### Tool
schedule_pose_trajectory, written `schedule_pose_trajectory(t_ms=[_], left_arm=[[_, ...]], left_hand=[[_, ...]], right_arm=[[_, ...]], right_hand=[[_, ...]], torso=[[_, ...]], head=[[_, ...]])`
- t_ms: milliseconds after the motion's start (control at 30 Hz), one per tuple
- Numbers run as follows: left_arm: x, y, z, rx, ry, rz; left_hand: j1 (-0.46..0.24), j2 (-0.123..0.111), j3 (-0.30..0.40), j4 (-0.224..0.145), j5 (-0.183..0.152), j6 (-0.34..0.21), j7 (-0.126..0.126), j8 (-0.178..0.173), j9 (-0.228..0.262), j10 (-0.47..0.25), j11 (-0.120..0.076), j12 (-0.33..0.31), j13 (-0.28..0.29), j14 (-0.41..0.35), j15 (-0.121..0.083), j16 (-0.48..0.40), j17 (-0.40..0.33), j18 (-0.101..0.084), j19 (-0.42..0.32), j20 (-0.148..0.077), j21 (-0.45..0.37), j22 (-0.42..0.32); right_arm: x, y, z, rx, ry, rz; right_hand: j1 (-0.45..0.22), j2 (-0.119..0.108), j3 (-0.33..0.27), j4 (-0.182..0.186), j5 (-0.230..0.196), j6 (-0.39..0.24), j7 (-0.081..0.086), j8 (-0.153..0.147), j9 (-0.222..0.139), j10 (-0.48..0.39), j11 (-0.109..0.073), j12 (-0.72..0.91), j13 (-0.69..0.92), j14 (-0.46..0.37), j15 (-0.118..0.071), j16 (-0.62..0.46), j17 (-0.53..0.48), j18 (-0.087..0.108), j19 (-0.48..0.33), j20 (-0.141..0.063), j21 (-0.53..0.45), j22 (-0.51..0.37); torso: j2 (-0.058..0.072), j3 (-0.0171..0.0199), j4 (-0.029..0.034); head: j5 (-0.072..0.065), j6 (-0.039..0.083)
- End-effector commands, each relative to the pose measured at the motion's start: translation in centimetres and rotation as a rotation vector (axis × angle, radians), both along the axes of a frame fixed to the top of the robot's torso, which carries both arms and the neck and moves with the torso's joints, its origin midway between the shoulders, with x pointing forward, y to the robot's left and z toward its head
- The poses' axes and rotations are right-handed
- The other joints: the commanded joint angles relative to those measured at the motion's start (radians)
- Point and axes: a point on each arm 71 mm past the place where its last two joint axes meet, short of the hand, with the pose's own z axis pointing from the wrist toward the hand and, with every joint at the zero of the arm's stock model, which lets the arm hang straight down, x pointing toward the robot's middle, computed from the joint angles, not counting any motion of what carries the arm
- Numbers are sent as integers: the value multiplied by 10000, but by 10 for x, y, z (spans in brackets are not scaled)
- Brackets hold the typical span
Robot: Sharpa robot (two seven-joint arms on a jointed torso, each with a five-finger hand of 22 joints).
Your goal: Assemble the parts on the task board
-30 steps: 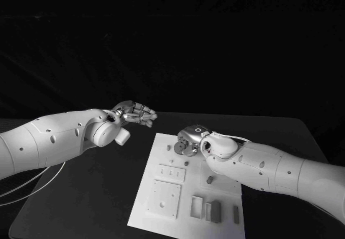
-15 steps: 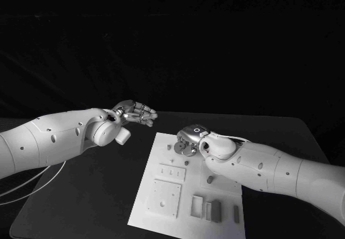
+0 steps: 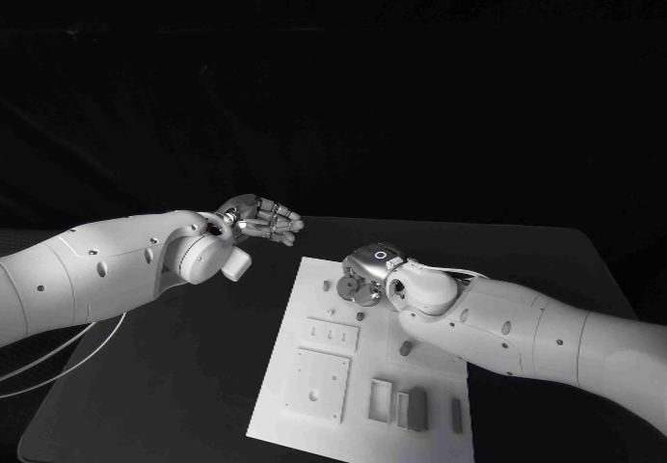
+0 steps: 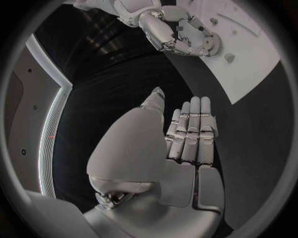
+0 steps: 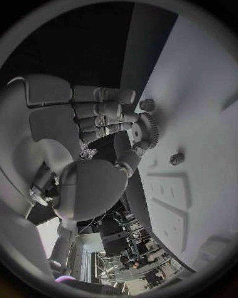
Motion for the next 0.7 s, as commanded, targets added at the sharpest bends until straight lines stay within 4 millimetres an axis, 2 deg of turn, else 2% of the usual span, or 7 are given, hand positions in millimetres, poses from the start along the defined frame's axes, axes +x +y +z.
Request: schedule_pose_trajectory(t_ms=[33,700], left_arm=[[0,-2,1,-30,-51,-151],[-1,0,1,-15,-38,-129]], left_hand=[[-108,7,70,9,1,-63,519,52,-9,-45,9,-36,11,77,19,-69,14,162,72,-18,-51,17],[-111,5,74,9,1,-66,519,55,-9,-47,10,-37,13,81,19,-78,25,162,74,-19,-57,24]], right_arm=[[-4,0,-5,-415,-117,87],[-9,2,-5,-673,-867,202]], right_hand=[[19,-114,-36,41,11,61,38,34,12,244,164,-28,12,-60,-37,-12,-18,138,12,6,-53,140],[48,-408,-18,185,10,134,3,76,65,504,66,63,165,1,-126,-24,-61,138,70,-11,-69,130]], torso=[[1,2,1],[-3,2,3]], head=[[11,-3],[-4,33]])
